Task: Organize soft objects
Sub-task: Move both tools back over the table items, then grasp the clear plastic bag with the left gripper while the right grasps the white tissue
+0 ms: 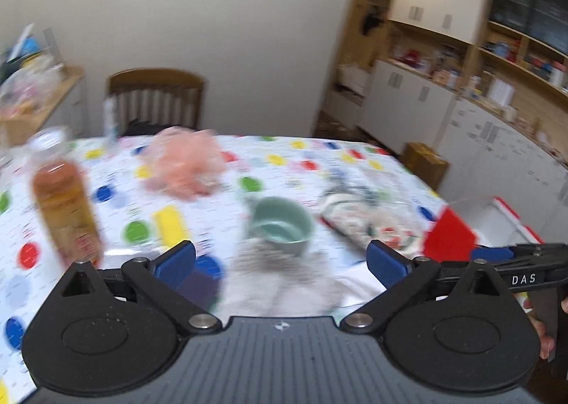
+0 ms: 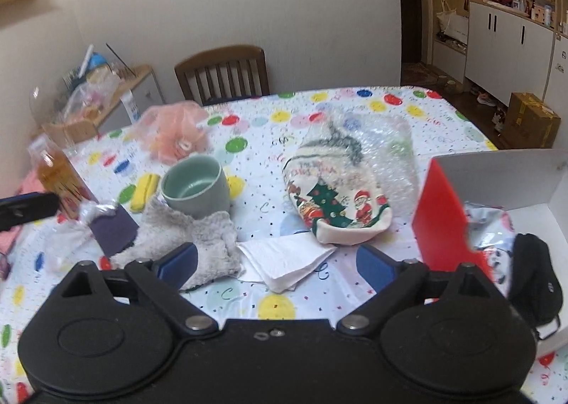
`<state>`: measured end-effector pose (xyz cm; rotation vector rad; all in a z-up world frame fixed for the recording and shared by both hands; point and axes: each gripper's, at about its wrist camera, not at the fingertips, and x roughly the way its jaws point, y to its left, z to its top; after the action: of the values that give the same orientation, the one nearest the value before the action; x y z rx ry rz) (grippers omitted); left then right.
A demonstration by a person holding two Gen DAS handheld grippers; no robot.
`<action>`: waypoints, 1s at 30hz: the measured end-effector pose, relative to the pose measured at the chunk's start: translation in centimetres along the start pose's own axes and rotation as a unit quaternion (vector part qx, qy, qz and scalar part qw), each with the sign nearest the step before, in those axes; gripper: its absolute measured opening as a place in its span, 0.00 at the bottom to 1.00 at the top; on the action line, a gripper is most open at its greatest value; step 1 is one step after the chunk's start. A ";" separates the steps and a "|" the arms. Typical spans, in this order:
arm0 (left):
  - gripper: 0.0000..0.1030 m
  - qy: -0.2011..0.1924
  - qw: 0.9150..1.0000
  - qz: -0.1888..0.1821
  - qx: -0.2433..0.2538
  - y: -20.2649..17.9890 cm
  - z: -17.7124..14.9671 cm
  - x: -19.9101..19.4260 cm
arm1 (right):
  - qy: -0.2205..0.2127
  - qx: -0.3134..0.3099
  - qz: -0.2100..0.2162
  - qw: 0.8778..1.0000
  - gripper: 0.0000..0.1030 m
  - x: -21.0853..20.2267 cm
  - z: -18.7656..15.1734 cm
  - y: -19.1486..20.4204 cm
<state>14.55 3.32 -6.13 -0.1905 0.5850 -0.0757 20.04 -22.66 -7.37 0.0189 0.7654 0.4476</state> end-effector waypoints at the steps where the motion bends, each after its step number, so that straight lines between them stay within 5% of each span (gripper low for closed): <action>1: 1.00 0.001 1.000 0.011 -0.008 1.0 -0.1 -0.1 | 0.004 -0.005 -0.005 1.000 0.93 0.8 0.0 0.3; 15: 1.00 0.034 0.984 0.155 -0.083 12.0 -3.4 0.6 | 0.071 0.062 -0.084 0.992 0.92 11.2 0.3 0.4; 24: 0.99 0.079 0.975 0.147 -0.143 15.9 -5.1 3.9 | 0.098 0.100 -0.106 0.985 0.83 14.2 -0.1 0.1; 30: 0.84 0.095 0.976 0.138 -0.139 16.0 -5.6 5.2 | 0.097 0.074 -0.121 0.985 0.75 14.5 -0.1 1.0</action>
<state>16.05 17.47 -16.71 -0.3735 0.8087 0.2615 28.74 -15.96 -16.89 0.0207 0.9793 0.1606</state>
